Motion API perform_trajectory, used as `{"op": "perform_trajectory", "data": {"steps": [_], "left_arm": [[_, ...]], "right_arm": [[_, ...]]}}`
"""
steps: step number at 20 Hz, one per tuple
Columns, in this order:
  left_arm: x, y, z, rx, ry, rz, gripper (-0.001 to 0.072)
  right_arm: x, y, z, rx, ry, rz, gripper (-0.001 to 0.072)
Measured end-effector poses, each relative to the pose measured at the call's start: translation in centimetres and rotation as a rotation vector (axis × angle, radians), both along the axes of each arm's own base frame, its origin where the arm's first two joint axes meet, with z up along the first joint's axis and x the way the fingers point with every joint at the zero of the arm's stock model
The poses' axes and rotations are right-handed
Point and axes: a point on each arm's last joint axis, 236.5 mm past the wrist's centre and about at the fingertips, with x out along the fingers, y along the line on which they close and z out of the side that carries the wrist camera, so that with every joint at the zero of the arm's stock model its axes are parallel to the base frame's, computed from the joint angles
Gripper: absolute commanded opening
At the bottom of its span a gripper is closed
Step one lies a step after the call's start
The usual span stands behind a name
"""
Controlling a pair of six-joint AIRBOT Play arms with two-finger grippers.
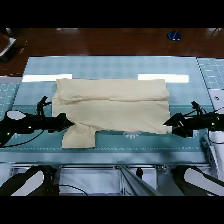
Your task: Fold the shirts.
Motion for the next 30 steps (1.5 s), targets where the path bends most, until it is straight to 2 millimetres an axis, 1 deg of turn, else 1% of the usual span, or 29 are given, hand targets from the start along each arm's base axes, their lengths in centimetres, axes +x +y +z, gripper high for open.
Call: {"op": "perform_trajectory", "data": {"steps": [2, 3, 6, 8, 10, 13, 15, 17, 19, 21, 25, 27, 28, 29, 30], "left_arm": [[0.2, 0.1, -0.1, 0.004, -0.004, 0.006, 0.0031], [0.2, 0.1, -0.1, 0.006, -0.005, 0.008, 0.0031], [0.6, 0.2, 0.2, 0.007, -0.015, 0.011, 0.0031], [1.5, 0.3, 1.2, 0.002, -0.04, 0.004, 0.0031], [3.2, 0.6, 3.2, -0.004, -0.09, -0.007, 0.0031], [6.3, 1.4, 7.3, -0.005, -0.182, -0.019, 0.003], [8.1, 1.9, 9.4, 0.004, -0.227, -0.04, 0.003], [10.3, 2.5, 10.6, 0.01, -0.247, -0.035, 0.003], [12.4, 2.9, 10.9, 0.008, -0.242, -0.039, 0.003], [14.7, 3.1, 10.7, 0.003, -0.235, -0.04, 0.0031], [19.4, 3.4, 9.6, -0.019, -0.216, -0.014, 0.0031], [21.2, 3.4, 8.5, -0.026, -0.202, -0.005, 0.0031], [21.8, 3.4, 7.7, -0.029, -0.191, -0.005, 0.0033], [22.2, 3.3, 6.9, -0.035, -0.174, -0.003, 0.0106], [22.5, 3.1, 6.0, -0.041, -0.159, -0.005, 0.0408]], "right_arm": [[1.3, 0.2, -0.4, -0.021, -0.032, -0.012, 0.0137], [1.8, 0.5, -0.3, -0.019, -0.047, -0.008, 0.0016], [3.3, 1.2, 1.0, -0.018, -0.109, 0.057, 0.0015], [4.2, 1.3, 2.5, -0.016, -0.144, 0.11, 0.0015], [5.2, 0.8, 4.0, -0.038, -0.177, 0.162, 0.0015], [7.3, -0.2, 6.7, -0.077, -0.235, 0.189, 0.0015], [9.4, -0.4, 8.7, -0.084, -0.301, 0.17, 0.0015], [11.6, -0.9, 10.2, -0.098, -0.364, 0.138, 0.0015], [13.6, -1.3, 11.0, -0.1, -0.397, 0.113, 0.0015], [15.1, -1.6, 11.0, -0.089, -0.406, 0.096, 0.0015], [18.3, -2.2, 9.9, -0.072, -0.415, 0.054, 0.0015], [19.7, -1.9, 9.0, -0.05, -0.415, 0.043, 0.0015], [20.4, -1.6, 8.6, -0.04, -0.417, 0.035, 0.0015], [21.2, -1.5, 8.2, -0.033, -0.422, 0.021, 0.0029], [21.8, -1.4, 7.6, -0.031, -0.424, 0.009, 0.0319]]}}
